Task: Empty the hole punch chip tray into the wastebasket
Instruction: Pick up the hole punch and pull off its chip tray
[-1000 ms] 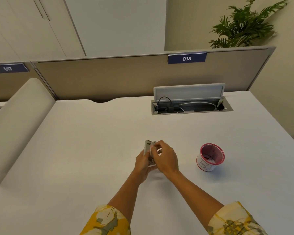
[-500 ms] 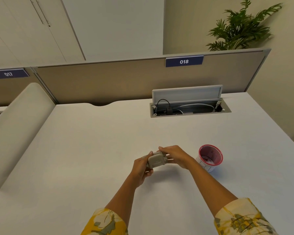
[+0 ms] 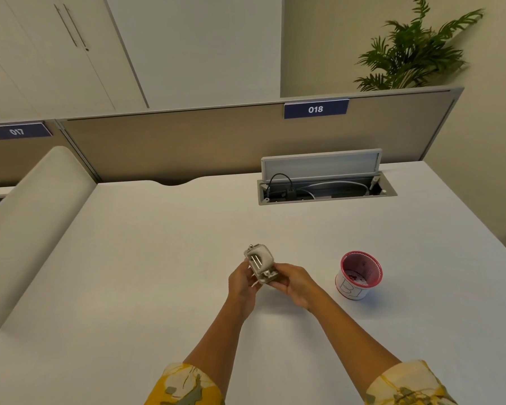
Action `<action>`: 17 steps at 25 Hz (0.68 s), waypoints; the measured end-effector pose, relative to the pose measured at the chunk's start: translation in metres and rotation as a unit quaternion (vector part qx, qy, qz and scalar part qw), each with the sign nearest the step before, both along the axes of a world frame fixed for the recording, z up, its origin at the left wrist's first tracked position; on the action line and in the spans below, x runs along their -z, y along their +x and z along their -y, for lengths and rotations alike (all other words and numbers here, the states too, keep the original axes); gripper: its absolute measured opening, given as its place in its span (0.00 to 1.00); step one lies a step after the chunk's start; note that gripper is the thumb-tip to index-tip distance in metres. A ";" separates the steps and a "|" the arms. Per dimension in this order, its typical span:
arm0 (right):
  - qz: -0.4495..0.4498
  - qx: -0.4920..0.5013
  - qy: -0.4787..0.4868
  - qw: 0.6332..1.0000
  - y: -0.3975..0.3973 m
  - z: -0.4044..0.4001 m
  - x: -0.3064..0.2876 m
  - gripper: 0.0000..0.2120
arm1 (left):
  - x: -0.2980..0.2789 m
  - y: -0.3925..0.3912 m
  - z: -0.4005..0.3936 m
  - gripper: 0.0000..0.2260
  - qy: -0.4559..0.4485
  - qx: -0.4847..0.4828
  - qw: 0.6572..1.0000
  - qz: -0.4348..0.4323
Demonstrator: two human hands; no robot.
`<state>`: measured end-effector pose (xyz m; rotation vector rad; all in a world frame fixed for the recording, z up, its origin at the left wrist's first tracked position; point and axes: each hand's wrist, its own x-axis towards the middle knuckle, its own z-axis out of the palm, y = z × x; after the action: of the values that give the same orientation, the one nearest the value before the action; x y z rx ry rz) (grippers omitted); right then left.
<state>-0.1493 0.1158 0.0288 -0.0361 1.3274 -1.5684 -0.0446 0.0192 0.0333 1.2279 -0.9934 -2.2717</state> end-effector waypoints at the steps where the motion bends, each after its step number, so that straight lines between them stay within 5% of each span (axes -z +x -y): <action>1: -0.023 -0.020 0.008 0.999 0.002 -0.001 -0.001 0.14 | 0.001 -0.001 -0.001 0.13 -0.003 -0.001 1.000 -0.008; 12: -0.116 0.004 0.012 0.993 -0.017 0.007 -0.009 0.15 | 0.005 0.001 -0.006 0.16 -0.052 0.077 0.996 0.001; 17: -0.245 -0.030 0.099 0.964 -0.019 0.015 -0.002 0.22 | 0.004 -0.001 -0.006 0.15 -0.062 0.082 0.995 0.004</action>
<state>-0.1679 0.1012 0.0305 -0.3577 1.8453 -1.4161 -0.0452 0.0257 0.0296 1.1432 -1.2602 -2.2881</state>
